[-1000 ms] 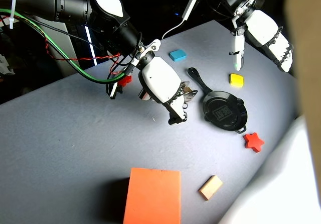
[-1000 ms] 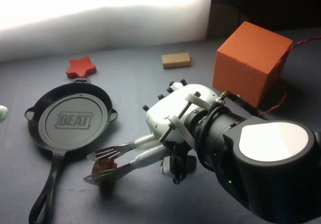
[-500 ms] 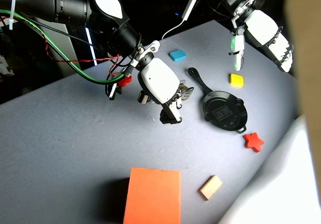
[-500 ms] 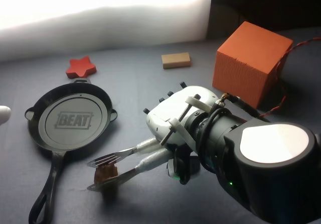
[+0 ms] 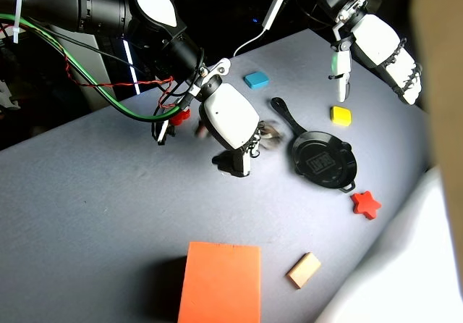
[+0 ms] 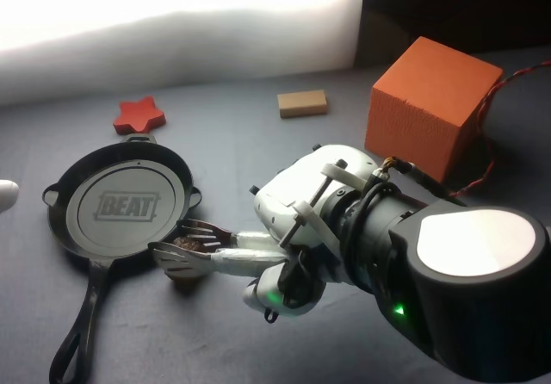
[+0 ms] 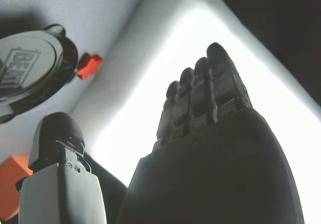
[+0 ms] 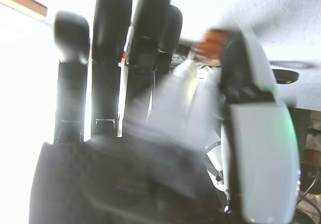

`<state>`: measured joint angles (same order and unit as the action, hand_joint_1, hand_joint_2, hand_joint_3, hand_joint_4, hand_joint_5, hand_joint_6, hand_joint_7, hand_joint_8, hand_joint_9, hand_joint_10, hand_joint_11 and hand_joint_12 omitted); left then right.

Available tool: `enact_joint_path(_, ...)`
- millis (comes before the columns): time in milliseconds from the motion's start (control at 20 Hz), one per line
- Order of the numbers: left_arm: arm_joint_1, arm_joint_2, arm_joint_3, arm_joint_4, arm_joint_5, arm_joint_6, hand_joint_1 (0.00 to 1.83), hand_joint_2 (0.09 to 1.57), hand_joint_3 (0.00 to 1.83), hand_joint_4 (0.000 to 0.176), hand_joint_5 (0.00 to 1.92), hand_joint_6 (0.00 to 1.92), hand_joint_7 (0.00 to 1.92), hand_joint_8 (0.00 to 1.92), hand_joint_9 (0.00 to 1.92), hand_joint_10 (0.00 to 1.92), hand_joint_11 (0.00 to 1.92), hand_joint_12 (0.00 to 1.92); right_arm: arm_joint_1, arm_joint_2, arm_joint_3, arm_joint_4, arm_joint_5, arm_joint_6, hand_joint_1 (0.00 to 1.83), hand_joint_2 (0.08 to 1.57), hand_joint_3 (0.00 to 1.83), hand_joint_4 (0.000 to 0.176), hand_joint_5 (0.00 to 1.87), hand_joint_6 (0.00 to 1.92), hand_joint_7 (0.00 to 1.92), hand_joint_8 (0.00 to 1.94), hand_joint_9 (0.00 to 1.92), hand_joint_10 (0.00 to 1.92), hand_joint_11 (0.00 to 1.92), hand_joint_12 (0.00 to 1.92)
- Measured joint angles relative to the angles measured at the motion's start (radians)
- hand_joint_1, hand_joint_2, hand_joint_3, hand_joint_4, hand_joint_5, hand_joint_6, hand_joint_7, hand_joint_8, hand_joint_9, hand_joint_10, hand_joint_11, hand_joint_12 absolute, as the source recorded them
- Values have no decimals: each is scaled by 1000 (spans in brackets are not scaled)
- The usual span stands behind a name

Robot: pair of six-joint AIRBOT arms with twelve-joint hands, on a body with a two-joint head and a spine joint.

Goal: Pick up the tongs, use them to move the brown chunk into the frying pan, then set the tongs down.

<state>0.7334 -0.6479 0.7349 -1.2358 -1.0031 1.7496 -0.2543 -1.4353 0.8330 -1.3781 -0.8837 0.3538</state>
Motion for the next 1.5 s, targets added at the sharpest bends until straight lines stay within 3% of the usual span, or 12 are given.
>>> enact_joint_path(100,0,0,0,0,0,2,448,1091,3,0,8,1,70,1,45,0,0,309,0,6,-4,0,0,-6,540,1499,5,0,1142,1902,1560,1933,1659,1919,1579,1921)
enact_joint_path(150,0,0,0,0,0,3,458,1091,2,0,11,3,67,0,47,1,0,304,0,12,-10,-3,-1,-10,563,1502,2,61,1252,1917,1604,1939,1720,1921,1688,1921)
enact_joint_path(200,0,0,0,-2,0,3,473,1085,0,0,23,5,77,2,59,4,0,344,0,15,-13,-4,-1,-11,559,1508,3,153,1314,1920,1632,1941,1750,1921,1735,1921)
enact_joint_path(250,0,0,0,-3,0,3,472,1087,0,0,14,1,63,0,51,0,0,340,0,18,-17,-5,0,-12,562,1513,4,171,1353,1921,1650,1941,1765,1921,1778,1921)
enact_joint_path(400,0,0,0,-3,0,4,466,1090,2,0,14,2,77,7,55,2,0,340,0,36,-37,-6,0,-18,685,1498,0,176,1342,1921,1665,1941,1792,1921,1873,1921)
enact_joint_path(650,0,0,-1,-3,0,4,481,1079,0,0,28,2,81,1,54,1,0,327,38,78,-64,5,-3,-26,772,1479,0,176,1324,1921,1620,1941,1751,1921,1854,1921)
enact_joint_path(850,-5,0,-1,-6,-1,4,497,1079,0,0,15,0,69,0,45,0,0,294,63,90,-53,-173,45,11,755,1479,0,176,1283,1921,1577,1941,1708,1921,1798,1921)
enact_joint_path(1150,-6,-5,0,-6,0,7,499,1096,4,0,15,3,60,3,38,3,0,271,54,-31,87,-260,148,-52,787,1462,0,176,1250,1921,1550,1941,1678,1921,1762,1921)
enact_joint_path(1350,-6,-5,2,-6,0,8,505,1099,1,0,18,4,61,4,31,3,0,211,10,-98,203,-415,180,7,776,1460,0,176,1226,1921,1532,1941,1660,1921,1748,1921)
enact_joint_path(1500,-8,-10,5,-3,0,8,513,1101,1,0,21,1,73,1,35,1,0,211,-15,-138,257,-439,208,43,754,1469,0,176,1228,1921,1538,1941,1666,1921,1749,1921)
